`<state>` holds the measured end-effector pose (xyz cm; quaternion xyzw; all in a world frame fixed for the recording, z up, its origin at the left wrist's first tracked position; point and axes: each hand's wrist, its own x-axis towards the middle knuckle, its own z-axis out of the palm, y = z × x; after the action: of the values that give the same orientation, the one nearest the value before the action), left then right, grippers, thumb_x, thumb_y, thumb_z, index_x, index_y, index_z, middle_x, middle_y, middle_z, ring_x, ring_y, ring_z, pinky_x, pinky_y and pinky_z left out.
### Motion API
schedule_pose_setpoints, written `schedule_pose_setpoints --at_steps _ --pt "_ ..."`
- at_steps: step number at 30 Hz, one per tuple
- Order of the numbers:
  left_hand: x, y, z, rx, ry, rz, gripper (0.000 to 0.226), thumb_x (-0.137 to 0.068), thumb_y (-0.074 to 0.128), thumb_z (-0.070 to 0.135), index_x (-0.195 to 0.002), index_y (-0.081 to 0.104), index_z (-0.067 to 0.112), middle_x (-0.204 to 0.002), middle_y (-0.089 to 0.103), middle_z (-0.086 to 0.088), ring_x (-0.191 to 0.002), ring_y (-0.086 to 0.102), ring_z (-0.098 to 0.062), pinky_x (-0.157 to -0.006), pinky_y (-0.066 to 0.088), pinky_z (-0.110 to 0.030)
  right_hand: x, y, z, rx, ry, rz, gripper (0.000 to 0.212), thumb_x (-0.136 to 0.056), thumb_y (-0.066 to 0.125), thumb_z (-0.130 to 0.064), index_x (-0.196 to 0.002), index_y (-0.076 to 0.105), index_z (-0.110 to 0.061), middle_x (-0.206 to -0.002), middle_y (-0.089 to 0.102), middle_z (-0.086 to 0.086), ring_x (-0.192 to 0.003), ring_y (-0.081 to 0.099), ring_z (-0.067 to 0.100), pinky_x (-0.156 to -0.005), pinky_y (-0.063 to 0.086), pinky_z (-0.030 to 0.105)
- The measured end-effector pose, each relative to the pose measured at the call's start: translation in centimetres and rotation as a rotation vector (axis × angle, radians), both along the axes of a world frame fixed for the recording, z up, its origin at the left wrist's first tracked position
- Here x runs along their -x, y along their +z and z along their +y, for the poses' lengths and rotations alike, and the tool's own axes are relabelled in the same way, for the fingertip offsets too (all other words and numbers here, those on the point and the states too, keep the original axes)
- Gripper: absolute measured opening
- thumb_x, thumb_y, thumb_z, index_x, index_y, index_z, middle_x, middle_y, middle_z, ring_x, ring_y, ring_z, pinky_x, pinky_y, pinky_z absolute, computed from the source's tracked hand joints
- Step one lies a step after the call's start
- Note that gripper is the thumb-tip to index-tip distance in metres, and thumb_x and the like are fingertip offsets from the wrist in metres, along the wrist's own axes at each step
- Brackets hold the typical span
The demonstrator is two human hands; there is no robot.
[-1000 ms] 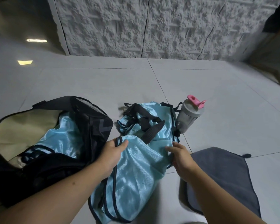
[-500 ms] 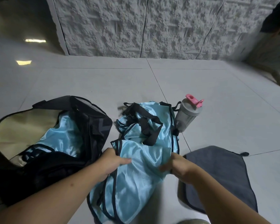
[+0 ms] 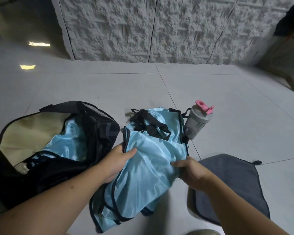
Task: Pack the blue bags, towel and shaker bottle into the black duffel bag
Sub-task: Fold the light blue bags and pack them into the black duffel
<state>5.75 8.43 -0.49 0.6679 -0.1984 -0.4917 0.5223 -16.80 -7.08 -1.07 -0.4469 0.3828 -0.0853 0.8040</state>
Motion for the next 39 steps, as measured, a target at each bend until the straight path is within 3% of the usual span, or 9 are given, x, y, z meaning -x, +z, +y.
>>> schedule_pose_setpoints --at_steps 3,9,16,20,23,27,30,33,39 --pt "-0.2 0.6 -0.3 0.034 0.046 0.075 0.023 -0.102 0.061 0.023 -0.122 0.066 0.013 -0.115 0.077 -0.008 -0.104 0.075 -0.022 -0.093 0.058 -0.04 -0.4 1.3 0.0 -0.029 0.012 0.012 0.042 -0.087 0.069 -0.004 -0.128 0.065 0.005 -0.123 0.072 0.025 -0.106 0.072 0.037 -0.089 0.061 0.045" --pt "-0.7 1.9 -0.2 0.002 0.196 0.339 0.035 -0.099 0.067 0.027 -0.126 0.065 0.004 -0.114 0.076 -0.021 -0.103 0.074 -0.038 -0.086 0.061 -0.051 0.6 2.0 -0.5 -0.109 0.057 0.037 0.102 -0.065 0.092 -0.008 -0.151 0.039 0.002 -0.142 0.058 0.029 -0.126 0.061 0.048 -0.108 0.046 0.062" --pt "-0.6 3.3 0.0 -0.256 0.044 0.404 0.034 -0.101 0.062 0.026 -0.121 0.07 -0.001 -0.094 0.078 -0.019 -0.074 0.076 -0.031 -0.064 0.063 -0.041 0.1 3.3 0.4 -0.035 0.067 0.051 0.033 -0.096 0.061 0.0 -0.128 0.065 0.008 -0.127 0.068 0.03 -0.118 0.067 0.046 -0.097 0.056 0.05" --pt "-1.0 4.2 0.5 -0.252 -0.07 0.456 0.039 -0.091 0.074 0.023 -0.123 0.072 0.002 -0.12 0.074 -0.02 -0.1 0.073 -0.034 -0.09 0.059 -0.047 -0.4 3.5 0.4 0.021 -0.021 0.13 0.025 -0.099 0.06 -0.004 -0.12 0.066 0.01 -0.116 0.073 0.028 -0.11 0.07 0.045 -0.093 0.058 0.05" --pt "-1.1 3.9 0.5 -0.203 -0.115 0.328 0.047 -0.085 0.076 0.001 -0.13 0.067 0.01 -0.118 0.076 -0.016 -0.11 0.072 -0.035 -0.103 0.052 -0.054 -0.7 4.2 0.2 0.078 -0.031 0.169 0.016 -0.096 0.066 -0.004 -0.096 0.065 0.013 -0.083 0.073 0.02 -0.073 0.072 0.032 -0.073 0.058 0.038" --pt "-1.1 3.4 -0.1 -0.113 0.0 0.146 0.118 -0.071 0.089 0.0 -0.155 0.026 0.052 -0.162 0.036 0.001 -0.145 0.042 -0.029 -0.116 0.04 -0.054 -1.9 5.6 0.2 0.288 -0.142 0.26 0.012 -0.09 0.075 0.0 -0.088 0.067 0.01 -0.071 0.074 0.015 -0.058 0.072 0.025 -0.057 0.057 0.029" --pt "-1.2 3.2 -0.5 -0.047 0.035 -0.02 0.055 -0.081 0.082 0.001 -0.119 0.074 0.04 -0.144 0.059 -0.012 -0.128 0.061 -0.029 -0.112 0.046 -0.05 -2.7 6.3 -0.3 0.443 -0.2 0.226 0.033 -0.085 0.081 -0.004 -0.114 0.065 -0.01 -0.095 0.078 0.01 -0.076 0.078 0.024 -0.062 0.063 0.034" --pt "-1.4 3.9 -0.5 -0.058 -0.015 -0.156 0.014 -0.084 0.082 0.01 -0.094 0.083 0.021 -0.111 0.076 -0.008 -0.113 0.069 -0.024 -0.111 0.048 -0.044 -2.8 6.8 -0.5 0.545 -0.066 0.291 0.033 -0.089 0.079 -0.011 -0.121 0.073 -0.017 -0.102 0.079 0.009 -0.091 0.078 0.029 -0.084 0.065 0.043" --pt "-1.0 6.2 -0.4 -0.148 -0.193 -0.394 0.058 -0.067 0.095 0.011 -0.12 0.072 0.016 -0.108 0.064 0.009 -0.101 0.06 -0.007 -0.088 0.046 -0.017 -2.0 8.8 -1.1 0.583 0.308 0.308 0.027 -0.078 0.089 -0.023 -0.101 0.083 -0.009 -0.098 0.081 0.013 -0.098 0.077 0.033 -0.093 0.061 0.046"
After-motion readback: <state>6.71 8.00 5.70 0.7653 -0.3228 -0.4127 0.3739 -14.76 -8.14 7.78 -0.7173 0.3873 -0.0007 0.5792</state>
